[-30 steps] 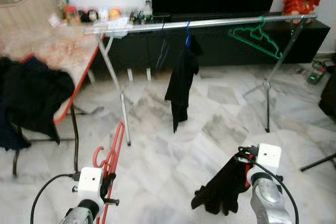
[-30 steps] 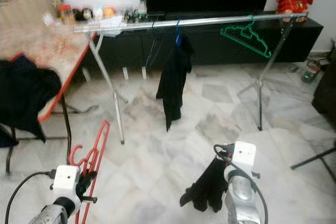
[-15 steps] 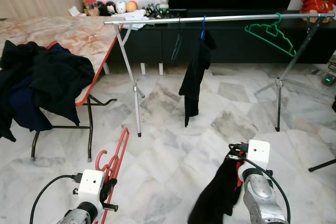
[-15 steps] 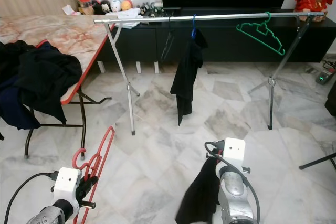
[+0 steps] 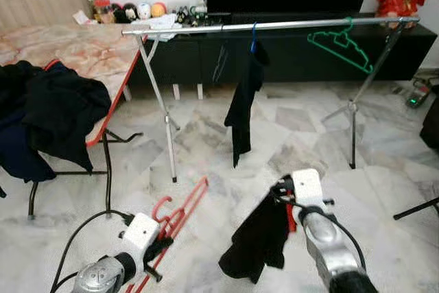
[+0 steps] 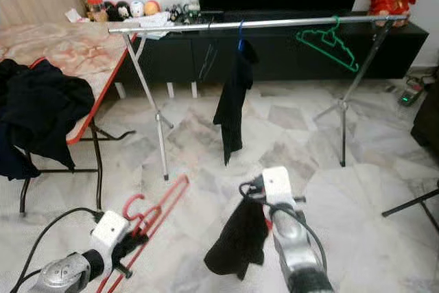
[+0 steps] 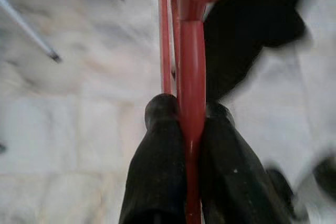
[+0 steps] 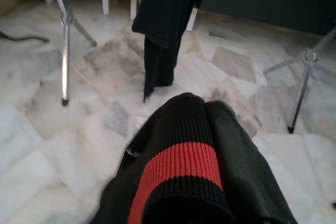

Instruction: Hang hanger

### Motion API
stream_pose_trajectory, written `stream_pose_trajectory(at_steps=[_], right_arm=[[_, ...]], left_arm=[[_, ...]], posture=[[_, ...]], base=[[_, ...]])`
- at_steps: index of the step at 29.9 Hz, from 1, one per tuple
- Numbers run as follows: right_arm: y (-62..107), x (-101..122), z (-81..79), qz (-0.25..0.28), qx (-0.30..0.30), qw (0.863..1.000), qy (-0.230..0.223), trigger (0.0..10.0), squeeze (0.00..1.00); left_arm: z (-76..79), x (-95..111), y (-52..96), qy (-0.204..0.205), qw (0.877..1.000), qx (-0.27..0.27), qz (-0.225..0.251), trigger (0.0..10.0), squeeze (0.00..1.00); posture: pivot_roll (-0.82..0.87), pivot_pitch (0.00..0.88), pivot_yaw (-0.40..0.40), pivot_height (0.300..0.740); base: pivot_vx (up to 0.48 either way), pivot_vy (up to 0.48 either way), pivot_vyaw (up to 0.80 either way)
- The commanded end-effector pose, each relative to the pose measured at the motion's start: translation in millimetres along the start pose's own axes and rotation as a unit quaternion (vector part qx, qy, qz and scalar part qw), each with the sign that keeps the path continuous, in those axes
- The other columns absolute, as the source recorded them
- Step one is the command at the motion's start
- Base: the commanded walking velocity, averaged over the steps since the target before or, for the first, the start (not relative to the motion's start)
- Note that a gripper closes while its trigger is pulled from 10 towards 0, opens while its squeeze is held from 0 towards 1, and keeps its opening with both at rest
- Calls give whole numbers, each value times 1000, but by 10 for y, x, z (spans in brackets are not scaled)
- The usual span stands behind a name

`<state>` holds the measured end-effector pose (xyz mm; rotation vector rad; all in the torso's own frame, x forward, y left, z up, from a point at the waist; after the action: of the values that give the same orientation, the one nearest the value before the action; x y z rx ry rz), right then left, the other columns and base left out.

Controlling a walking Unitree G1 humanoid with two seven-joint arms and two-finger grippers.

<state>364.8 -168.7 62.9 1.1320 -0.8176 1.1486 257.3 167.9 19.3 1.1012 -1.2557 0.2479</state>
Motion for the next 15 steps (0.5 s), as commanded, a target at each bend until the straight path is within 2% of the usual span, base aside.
stream_pose_trajectory(at_steps=[1, 4, 5, 10, 11, 15], right_arm=[[-50, 47, 24, -12, -12, 1000, 10, 10000, 0], [-110, 191, -44, -2, -1, 1000, 23, 10000, 0], [-119, 216, -61, -1, 2, 1000, 24, 10000, 0], [-178, 395, -164, 10, 19, 1000, 23, 10000, 0], [-192, 468, -238, 15, 38, 999, 16, 10000, 0], [-207, 629, -404, 32, 83, 996, 15, 10000, 0]], left_arm=[[100, -65, 41, -29, 994, -87, -52, 10000, 0], [146, 66, 118, -82, 976, -185, -75, 10000, 0], [146, 105, 129, -90, 973, -200, -73, 10000, 0], [44, 327, 93, -109, 967, -223, -65, 10000, 0], [50, 407, 82, -103, 966, -229, -54, 10000, 0], [97, 490, 71, -80, 964, -249, -41, 10000, 0]], posture=[[78, 50, 31, 740], [78, 49, 30, 740], [78, 49, 30, 740], [76, 53, 34, 740], [76, 54, 35, 740], [75, 65, 32, 740]], base=[[0, 0, 0], [0, 0, 0], [0, 0, 0], [0, 0, 0], [0, 0, 0], [0, 0, 0]])
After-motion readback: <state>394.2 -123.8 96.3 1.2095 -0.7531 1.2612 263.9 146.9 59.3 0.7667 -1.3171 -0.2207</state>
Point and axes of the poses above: a point about 5 cm out from each wrist's last joint towards the gripper, its own y axis pointing back from the gripper into the wrist, its own x axis along the axis of the wrist's last joint, z = x × y, the point moved 2 cm from there along -y, pointing out of the wrist towards the gripper, and after that the axes turned 2 degrees about -y, right-handed, at the moved point
